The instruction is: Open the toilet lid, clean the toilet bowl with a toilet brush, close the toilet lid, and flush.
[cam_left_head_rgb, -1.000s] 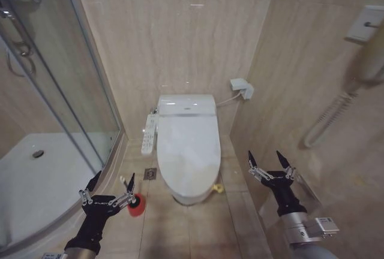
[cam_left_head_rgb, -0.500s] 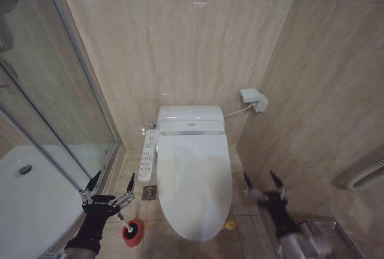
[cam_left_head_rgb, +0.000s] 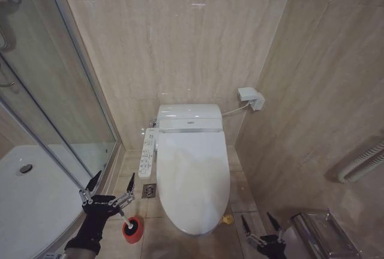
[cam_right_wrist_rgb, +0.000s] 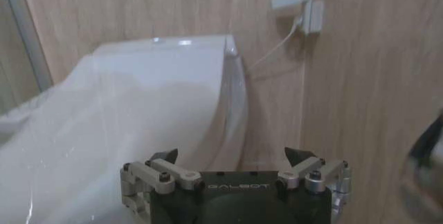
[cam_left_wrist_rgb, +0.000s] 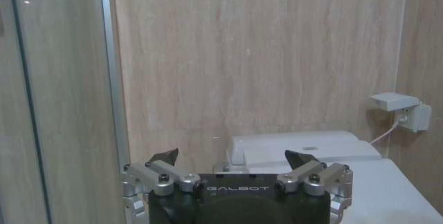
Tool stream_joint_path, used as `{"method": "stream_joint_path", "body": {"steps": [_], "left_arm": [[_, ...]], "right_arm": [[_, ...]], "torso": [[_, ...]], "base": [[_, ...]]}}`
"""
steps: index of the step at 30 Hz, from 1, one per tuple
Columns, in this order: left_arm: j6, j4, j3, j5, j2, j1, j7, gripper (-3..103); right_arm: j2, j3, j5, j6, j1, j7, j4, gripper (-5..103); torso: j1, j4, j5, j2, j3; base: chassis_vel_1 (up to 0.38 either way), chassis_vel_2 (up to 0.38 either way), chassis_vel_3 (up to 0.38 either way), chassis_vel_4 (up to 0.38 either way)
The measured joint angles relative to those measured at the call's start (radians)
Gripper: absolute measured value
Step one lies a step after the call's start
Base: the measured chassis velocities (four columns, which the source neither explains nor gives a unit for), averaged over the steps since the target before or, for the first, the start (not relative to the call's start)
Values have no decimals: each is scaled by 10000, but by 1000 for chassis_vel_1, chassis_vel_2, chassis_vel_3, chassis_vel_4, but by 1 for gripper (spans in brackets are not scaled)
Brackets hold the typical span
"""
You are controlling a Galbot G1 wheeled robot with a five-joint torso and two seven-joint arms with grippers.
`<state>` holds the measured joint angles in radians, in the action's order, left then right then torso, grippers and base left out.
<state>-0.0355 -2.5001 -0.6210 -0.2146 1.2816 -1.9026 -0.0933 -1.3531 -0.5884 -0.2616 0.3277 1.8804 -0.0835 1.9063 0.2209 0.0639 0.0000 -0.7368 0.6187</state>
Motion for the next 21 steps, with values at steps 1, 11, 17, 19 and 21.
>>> {"method": "stream_joint_path", "body": {"steps": [1,11,17,19,21], "left_arm": [[0,0,0,0,0,0,0,100],[0,0,0,0,0,0,0,100],[0,0,0,0,0,0,0,100],[0,0,0,0,0,0,0,100],[0,0,0,0,0,0,0,100]], "right_arm": [[0,0,0,0,0,0,0,100],[-143,599,491,-824,-1079,411,-1571,100],[-232,940,726,-1130,-1516,562,-1841,100],[-186,1066,766,-1211,-1772,645,-1919,100],[-110,1143,773,-1241,-2041,708,-2014,100]], "torso": [[0,0,0,0,0],[-1,2,0,0,0],[-2,1,1,0,0],[-2,1,0,0,0],[-2,1,-1,0,0]], "base": [[0,0,0,0],[0,0,0,0],[0,0,0,0],[0,0,0,0],[0,0,0,0]]}}
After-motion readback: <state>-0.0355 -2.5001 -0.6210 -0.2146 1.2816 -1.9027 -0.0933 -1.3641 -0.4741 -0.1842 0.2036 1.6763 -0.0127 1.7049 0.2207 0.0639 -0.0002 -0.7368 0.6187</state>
